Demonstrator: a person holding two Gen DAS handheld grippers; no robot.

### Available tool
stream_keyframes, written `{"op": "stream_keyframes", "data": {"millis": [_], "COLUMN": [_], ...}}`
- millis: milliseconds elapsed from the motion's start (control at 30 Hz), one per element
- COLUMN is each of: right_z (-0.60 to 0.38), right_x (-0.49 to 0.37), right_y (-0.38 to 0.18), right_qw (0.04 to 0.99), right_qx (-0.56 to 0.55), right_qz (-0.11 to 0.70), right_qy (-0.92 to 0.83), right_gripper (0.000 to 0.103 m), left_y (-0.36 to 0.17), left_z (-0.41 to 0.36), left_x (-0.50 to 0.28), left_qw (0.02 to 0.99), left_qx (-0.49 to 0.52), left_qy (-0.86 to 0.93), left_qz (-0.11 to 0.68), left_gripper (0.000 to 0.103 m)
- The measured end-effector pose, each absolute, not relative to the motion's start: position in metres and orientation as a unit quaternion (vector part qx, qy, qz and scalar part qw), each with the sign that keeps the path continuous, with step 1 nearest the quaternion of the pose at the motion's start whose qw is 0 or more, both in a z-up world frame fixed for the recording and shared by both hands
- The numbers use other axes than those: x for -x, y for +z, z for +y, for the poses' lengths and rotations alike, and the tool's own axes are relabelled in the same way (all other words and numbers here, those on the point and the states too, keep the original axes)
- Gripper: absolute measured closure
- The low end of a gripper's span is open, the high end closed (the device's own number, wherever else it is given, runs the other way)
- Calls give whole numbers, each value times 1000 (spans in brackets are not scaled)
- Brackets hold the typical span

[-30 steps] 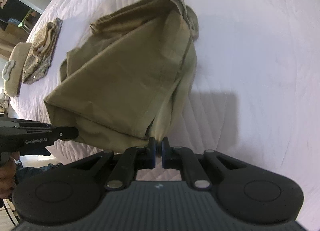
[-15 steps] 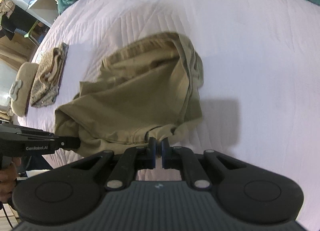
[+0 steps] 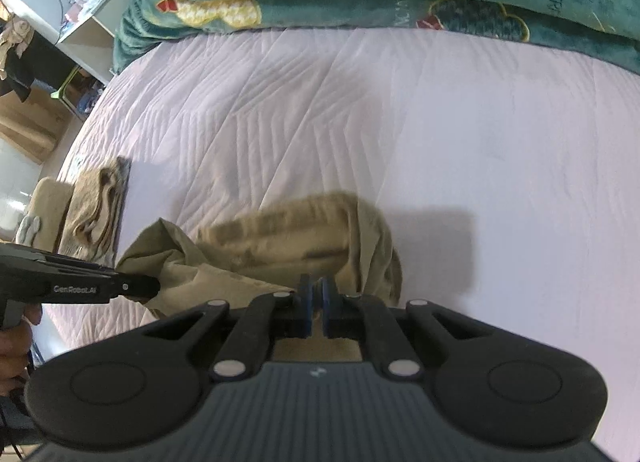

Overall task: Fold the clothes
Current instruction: 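Lift the T-shirt with both tools and fold it over again, then open both tools and press the folded T-shirt flat on the bed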

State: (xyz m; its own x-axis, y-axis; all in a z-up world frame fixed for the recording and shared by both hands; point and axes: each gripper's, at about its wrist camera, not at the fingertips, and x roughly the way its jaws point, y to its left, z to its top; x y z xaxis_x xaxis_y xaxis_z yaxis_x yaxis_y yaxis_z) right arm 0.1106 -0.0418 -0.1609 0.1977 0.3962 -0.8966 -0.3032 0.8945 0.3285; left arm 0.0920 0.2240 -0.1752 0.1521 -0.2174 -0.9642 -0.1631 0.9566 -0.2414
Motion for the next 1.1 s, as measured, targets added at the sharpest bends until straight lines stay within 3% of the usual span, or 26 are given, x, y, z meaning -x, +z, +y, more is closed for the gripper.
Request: {"op": "stream_keyframes", "data": {"millis": [500,533,567,633,1100], "right_z": [-25,-23,-23,-26,-54], "right_x": [-190,-192,-193,-194,-118], "right_y": [-215,-219,-222,-223,-147], "right_qw": [766,765,766,770,826], "right_qx": [-8,-3,2,5,9], "right_qz": [609,611,612,610,536], "right_qy": [207,203,197,188,173], "right_gripper": [98,98,97,96,95], "left_y": [-221,-223,-224,-222,-147], "left_z": [234,236,238,243,238], "left_x": [-166,-167,-167,-165,-81], "left_qw": [736,737,740,746,792], "left_qx": [147,146,143,136,122], "left_qy": [-4,0,8,20,32], "left_qz": [661,660,657,652,597], "left_gripper": [84,80,66,48,48]}}
